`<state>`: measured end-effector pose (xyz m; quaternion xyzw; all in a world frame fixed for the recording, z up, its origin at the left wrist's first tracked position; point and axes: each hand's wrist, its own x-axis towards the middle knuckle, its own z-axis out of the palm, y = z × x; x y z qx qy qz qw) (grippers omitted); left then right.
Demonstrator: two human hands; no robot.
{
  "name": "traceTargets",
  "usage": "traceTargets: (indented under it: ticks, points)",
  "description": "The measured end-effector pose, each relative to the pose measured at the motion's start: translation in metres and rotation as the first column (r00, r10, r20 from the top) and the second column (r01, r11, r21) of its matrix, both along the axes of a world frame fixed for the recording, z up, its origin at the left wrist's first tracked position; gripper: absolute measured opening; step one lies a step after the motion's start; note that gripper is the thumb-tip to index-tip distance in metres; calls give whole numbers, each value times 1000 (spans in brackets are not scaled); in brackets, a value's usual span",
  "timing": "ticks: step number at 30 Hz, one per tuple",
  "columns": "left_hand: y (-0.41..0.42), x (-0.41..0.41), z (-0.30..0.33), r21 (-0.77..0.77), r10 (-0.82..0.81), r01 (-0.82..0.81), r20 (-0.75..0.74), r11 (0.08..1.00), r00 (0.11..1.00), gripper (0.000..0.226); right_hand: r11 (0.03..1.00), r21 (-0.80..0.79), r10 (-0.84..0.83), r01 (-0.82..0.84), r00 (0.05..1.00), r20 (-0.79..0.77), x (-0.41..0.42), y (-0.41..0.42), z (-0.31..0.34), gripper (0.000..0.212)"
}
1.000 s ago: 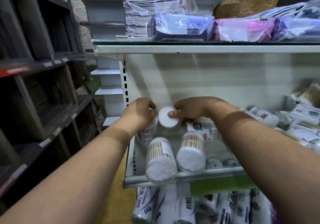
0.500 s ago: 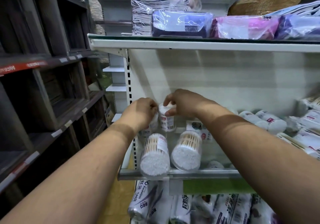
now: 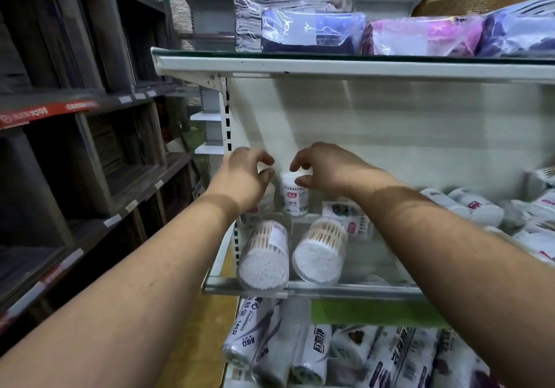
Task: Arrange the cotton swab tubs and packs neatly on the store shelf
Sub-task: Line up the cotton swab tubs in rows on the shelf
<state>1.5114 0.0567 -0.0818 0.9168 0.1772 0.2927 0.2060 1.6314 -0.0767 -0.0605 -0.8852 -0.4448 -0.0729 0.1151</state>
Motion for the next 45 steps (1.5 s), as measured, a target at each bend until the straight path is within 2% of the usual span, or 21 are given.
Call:
traceTargets:
  ticks: [2, 4, 7, 10, 13, 16, 19, 23, 27, 30, 33, 35, 39, 42, 45]
  points:
    - [-6, -4, 5, 113, 47, -55, 77, 992, 996, 19, 1000, 8, 17, -17, 999, -42, -8, 1, 7, 22]
    - [-17, -12, 10, 109, 73, -77, 34, 991, 997, 14, 999, -17, 40, -41, 996, -85, -19, 0, 9, 19]
    - [-32, -24, 25, 39, 116, -110, -266, 993, 957, 18, 994, -98, 44, -55, 993, -112, -34, -4, 14, 19]
    - [-44, -32, 31, 71, 116, -92, -535, 993, 837, 37, 980, -188, 46, -58, 997, -68, -48, -10, 24, 20]
    - [-50, -40, 24, -13, 56, -82, -621, 997, 782, 51, 977, -208, 32, -52, 994, -100, -51, -14, 25, 19]
    - [-52, -47, 15, -69, -13, -44, -667, 997, 745, 51, 974, -221, 29, -58, 991, -132, -51, -17, 20, 12]
    - [-51, -54, 10, -197, -88, -44, -611, 980, 787, 47, 971, -227, 47, -78, 989, -139, -53, -20, 15, 19]
    - [-45, -61, 9, -422, -181, -11, -414, 907, 892, 44, 974, -204, 62, -103, 978, -198, -53, -22, 11, 25]
    - [-40, -66, 9, -562, -242, 65, -247, 824, 938, 47, 983, -140, 73, -117, 956, -283, -55, -26, 13, 23]
    - [-36, -67, 7, -593, -236, 79, -192, 801, 953, 51, 985, -89, 113, -149, 938, -329, -58, -30, 15, 26]
    - [-35, -69, 8, -612, -207, 82, -136, 787, 969, 51, 974, -36, 185, -224, 879, -440, -59, -37, 18, 41]
    - [-34, -70, 8, -671, -211, 108, -75, 734, 975, 48, 964, -24, 220, -266, 843, -491, -60, -44, 21, 51]
    - [-34, -69, 7, -761, -248, 181, 27, 623, 968, 43, 958, 1, 250, -285, 837, -487, -58, -48, 24, 67]
    - [-33, -67, 4, -797, -272, 200, 47, 569, 961, 39, 960, 7, 245, -280, 828, -505, -56, -48, 26, 67]
    - [-32, -65, 3, -791, -252, 192, 50, 581, 967, 44, 956, 34, 264, -292, 801, -537, -51, -51, 25, 59]
